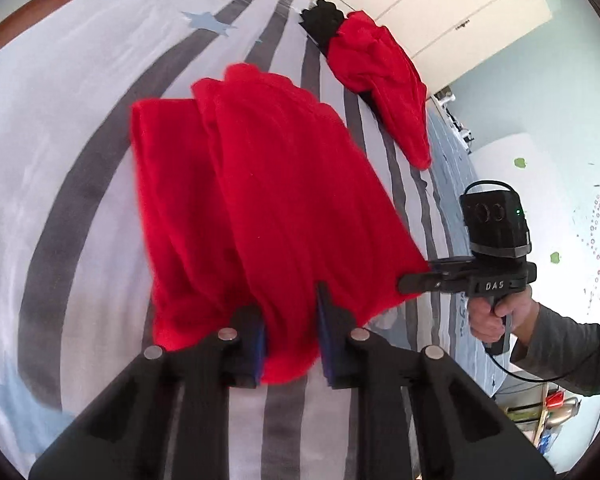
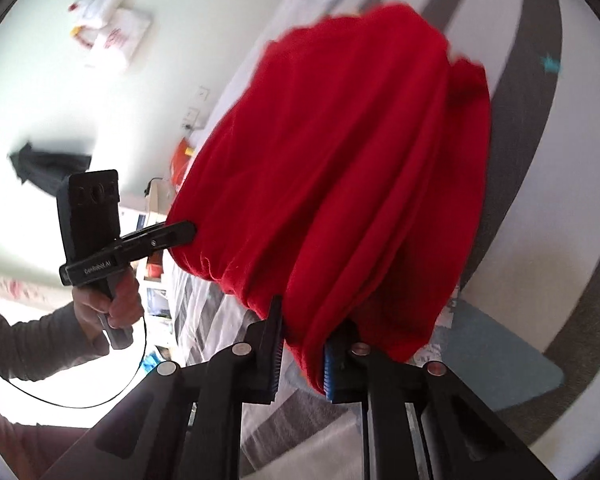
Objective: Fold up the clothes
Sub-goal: 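Lift the folded edge with both grippers and fold it over again, then lower the folded garment onto the bed and open both grippers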
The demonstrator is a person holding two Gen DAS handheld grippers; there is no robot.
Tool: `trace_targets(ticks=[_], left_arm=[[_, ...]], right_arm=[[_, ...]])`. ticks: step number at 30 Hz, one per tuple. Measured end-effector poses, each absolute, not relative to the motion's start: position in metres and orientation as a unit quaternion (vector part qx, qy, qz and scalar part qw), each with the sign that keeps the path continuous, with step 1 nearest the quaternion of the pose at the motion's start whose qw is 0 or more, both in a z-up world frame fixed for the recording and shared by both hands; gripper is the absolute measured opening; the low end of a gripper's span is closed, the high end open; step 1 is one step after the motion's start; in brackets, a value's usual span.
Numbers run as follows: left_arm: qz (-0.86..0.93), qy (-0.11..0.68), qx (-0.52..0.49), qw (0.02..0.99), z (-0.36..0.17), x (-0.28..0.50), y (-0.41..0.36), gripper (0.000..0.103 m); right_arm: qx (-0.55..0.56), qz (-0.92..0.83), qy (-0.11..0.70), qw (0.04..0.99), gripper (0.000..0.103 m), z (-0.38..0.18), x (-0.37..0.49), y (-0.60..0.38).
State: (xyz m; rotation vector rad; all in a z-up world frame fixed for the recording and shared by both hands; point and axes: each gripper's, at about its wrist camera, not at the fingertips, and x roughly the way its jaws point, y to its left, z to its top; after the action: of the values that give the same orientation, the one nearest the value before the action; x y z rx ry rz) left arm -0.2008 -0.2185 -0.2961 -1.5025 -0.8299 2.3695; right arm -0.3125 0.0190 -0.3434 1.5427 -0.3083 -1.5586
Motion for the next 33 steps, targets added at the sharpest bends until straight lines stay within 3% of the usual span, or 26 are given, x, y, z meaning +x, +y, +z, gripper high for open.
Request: trace_targets(ticks=[7,13,24,28,33], left_arm=[[0.793,-0.238,-0.556,0.081,-0.328,-0.161,-0.190,0.018],[0.795,-0.243,-0.554,0.045,-0.341,-0.153,-0.185,0.017],[0.839,-0.158,-0.520,-0.030,-0.272,-0.140,-0.183,0.023],[0.863,-0.127,-0.488,-0.017,-0.262,-0.183,-0.177,0.023],[0.876,-0.081,-0.474,-0.018,-0.280,-0.260,-0.162,0.023]], right_arm=[[0.642,-0.627,-0.008,0.441,0.014,-0.357,-0.289,0.019],[0.643,-0.643,-0.005,0.416,0.015,-0.369,-0.277,0.029],[0.603,-0.720,0.049,0.341,0.023,-0.313,-0.268,0.059],[0.563,-0.761,0.040,0.320,0.023,-0.291,-0.293,0.065],[0.515,-0.807,0.021,0.288,0.022,-0.303,-0.331,0.010]])
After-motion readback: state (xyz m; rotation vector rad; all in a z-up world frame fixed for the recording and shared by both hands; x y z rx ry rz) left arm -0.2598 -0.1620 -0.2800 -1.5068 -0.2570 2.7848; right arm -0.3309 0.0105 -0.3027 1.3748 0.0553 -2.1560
